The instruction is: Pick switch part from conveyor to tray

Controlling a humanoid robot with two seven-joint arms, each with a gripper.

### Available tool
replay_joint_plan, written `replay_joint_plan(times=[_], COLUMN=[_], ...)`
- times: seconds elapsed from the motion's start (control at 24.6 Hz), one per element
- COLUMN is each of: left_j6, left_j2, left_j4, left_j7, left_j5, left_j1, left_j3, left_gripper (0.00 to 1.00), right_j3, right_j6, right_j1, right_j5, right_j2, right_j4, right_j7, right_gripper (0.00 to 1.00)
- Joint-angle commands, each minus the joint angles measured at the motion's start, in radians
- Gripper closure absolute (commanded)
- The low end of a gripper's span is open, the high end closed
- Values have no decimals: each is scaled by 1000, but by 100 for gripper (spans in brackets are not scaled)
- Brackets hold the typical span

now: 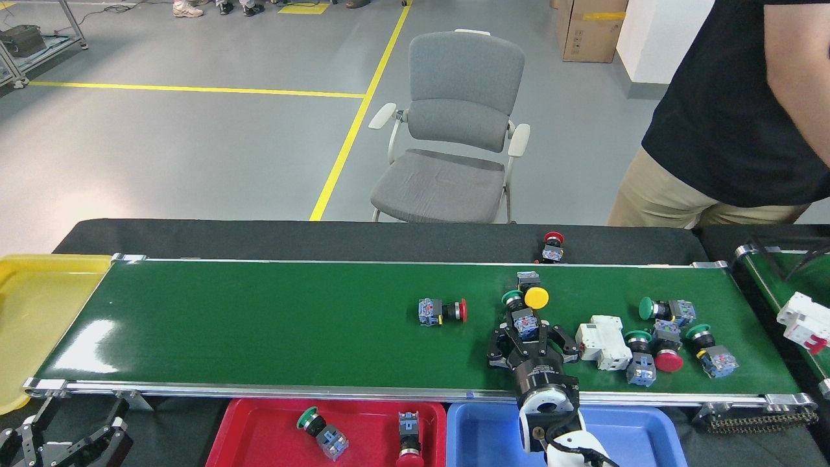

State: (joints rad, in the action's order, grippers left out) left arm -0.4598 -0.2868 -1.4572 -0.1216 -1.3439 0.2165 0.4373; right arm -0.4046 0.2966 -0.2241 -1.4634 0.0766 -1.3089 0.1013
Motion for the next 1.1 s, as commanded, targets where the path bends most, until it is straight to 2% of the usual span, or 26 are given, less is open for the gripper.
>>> replay_joint_plan(times=[0.0, 0.08, 0.16, 0.2, 0.24, 0.41, 0.57, 0.61, 0.69, 0.77, 0.9, 0.98, 1.06], left_j6=[0, -2, -3, -11, -22, -106, -236, -267, -326, -326, -323, -321, -309], left_j2=[-17, -17, -23, -29, -34, -37, -38, -37, -35, -32, -18, -12, -8], left_j4=[-8, -8, -8, -9, -11, -17, -41, -45, -61, -60, -55, -60, -55], left_j7=[-7, -7, -7, -7, -7, -7, -7, -7, -4, 25, 62, 63, 72], left_j5=[5, 5, 6, 8, 9, 9, 3, 3, -1, -14, -40, -46, -52], left_j1=[-2, -3, -5, -8, -9, -29, -52, -60, -100, -131, -163, -183, -232], left_j3=[9, 9, 9, 9, 9, 4, -2, -2, -5, -40, -112, -187, -258], left_gripper=[0, 0, 0, 0, 0, 0, 0, 0, 0, 0, 0, 0, 0], right_j3=[-71, -157, -234, -277, -301, -318, -277, -240, -126, -37, 78, 147, 178], right_j6=[-33, -115, -220, -277, -318, -448, -436, -409, -295, -182, -91, -62, -37], right_j1=[14, 48, 58, 60, 68, 98, 115, 129, 213, 276, 367, 430, 437], right_j5=[0, 0, -2, -2, -2, -2, 3, 3, 3, 5, 17, 37, 57], right_j2=[-21, -67, -87, -92, -92, -90, -87, -90, -86, -83, -83, -67, -41], right_j4=[-99, -199, -250, -257, -257, -257, -271, -288, -331, -368, -374, -374, -362], right_j7=[-2, -3, -9, -21, -46, -78, -77, -78, -81, -117, -230, -261, -259], right_gripper=[98, 98, 85, 52, 0, 0, 0, 0, 0, 0, 0, 0, 0])
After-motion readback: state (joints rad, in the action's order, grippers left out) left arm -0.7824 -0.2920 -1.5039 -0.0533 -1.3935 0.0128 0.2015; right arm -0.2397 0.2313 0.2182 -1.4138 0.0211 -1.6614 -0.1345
